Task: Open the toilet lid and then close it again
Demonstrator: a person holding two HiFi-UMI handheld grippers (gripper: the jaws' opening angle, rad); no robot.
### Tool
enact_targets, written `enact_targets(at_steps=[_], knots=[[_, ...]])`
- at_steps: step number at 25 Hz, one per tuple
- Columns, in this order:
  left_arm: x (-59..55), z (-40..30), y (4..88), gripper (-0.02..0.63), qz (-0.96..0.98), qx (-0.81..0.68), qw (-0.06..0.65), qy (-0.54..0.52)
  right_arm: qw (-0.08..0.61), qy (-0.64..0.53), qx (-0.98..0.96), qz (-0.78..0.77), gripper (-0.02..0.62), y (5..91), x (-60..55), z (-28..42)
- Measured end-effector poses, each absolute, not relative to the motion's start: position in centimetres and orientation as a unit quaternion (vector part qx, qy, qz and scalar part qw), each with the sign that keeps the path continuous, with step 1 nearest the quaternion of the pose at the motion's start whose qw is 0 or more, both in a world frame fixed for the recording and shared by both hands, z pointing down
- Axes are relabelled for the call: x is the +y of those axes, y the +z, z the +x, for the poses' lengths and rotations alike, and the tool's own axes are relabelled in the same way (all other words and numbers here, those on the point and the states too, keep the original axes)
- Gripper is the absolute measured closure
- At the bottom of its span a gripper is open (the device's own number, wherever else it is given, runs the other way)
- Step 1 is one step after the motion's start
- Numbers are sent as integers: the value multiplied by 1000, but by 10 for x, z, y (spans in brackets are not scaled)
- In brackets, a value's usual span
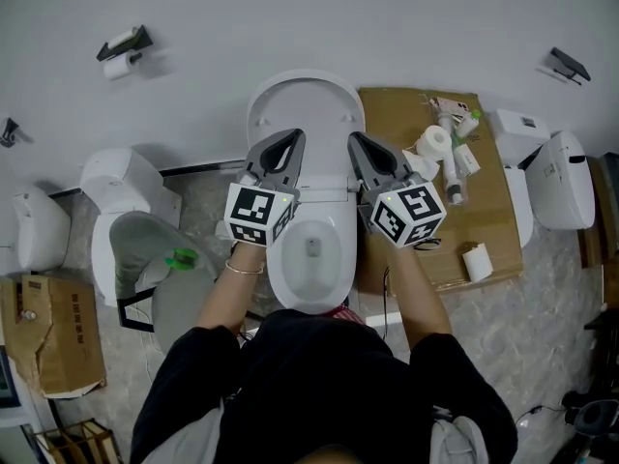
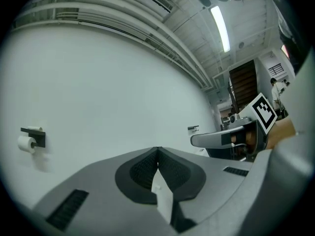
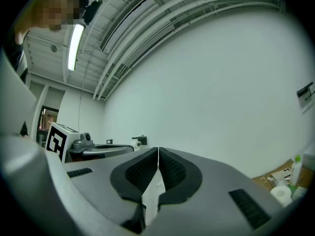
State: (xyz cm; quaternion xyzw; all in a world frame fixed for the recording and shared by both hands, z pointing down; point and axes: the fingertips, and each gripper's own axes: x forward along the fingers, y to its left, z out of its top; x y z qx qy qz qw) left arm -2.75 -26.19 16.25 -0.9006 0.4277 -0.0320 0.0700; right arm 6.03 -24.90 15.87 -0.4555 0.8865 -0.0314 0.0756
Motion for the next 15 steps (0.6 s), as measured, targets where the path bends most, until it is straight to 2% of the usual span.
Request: enact_targets(at_steps=[15], knots=[[-260,-37,154,603,-896,437,70,-18,73,-30,891,-448,575,153,-247,52]])
